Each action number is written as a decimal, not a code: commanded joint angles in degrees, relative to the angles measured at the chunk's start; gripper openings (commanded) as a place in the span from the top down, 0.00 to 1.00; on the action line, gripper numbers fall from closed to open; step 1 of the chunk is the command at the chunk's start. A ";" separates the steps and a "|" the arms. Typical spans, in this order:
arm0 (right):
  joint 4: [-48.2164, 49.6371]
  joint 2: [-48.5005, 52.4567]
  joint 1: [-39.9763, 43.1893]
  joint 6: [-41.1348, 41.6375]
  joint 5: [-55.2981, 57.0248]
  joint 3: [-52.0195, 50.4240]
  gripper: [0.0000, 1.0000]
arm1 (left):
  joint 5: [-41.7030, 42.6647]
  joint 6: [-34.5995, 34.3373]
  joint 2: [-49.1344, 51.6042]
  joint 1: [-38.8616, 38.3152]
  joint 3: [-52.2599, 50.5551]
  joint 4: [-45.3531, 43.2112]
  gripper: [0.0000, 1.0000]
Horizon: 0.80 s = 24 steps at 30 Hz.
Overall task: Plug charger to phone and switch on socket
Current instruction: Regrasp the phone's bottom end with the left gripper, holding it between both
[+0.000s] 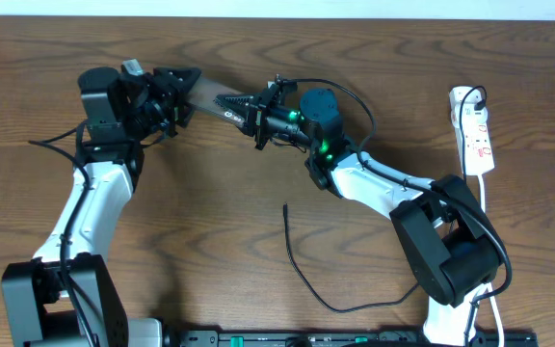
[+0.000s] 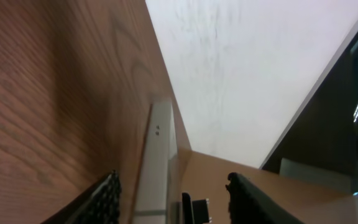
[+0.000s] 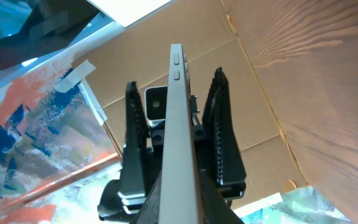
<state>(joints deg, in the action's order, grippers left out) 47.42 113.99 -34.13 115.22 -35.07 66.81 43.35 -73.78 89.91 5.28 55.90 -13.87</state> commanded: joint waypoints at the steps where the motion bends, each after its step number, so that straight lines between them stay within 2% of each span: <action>1: 0.85 -0.09 -0.85 -0.61 0.39 0.90 0.99 | 0.96 2.03 0.33 0.28 -0.57 0.04 0.66; 3: 0.83 -0.09 -1.20 -0.61 0.42 0.90 0.99 | 0.76 2.14 0.35 0.28 -0.57 0.92 0.76; 17: 0.81 -0.09 -1.60 -0.61 0.46 0.90 0.99 | 0.48 2.14 0.35 0.28 -0.57 1.11 0.78; 19: 0.83 -0.09 -1.60 -0.61 0.44 0.90 0.99 | 0.31 2.14 0.35 0.28 -0.57 1.14 0.81; 21: 0.83 -0.09 -1.60 -0.61 0.44 0.90 0.99 | 0.31 2.14 0.35 0.28 -0.57 1.11 0.91; 24: 0.81 -0.09 -1.60 -0.61 0.46 0.90 0.99 | 0.31 2.14 0.35 0.28 -0.57 1.14 0.92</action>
<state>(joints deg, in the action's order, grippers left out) 47.46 113.99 -35.24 115.24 -34.41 66.81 43.42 -73.14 89.91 5.48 55.79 -12.64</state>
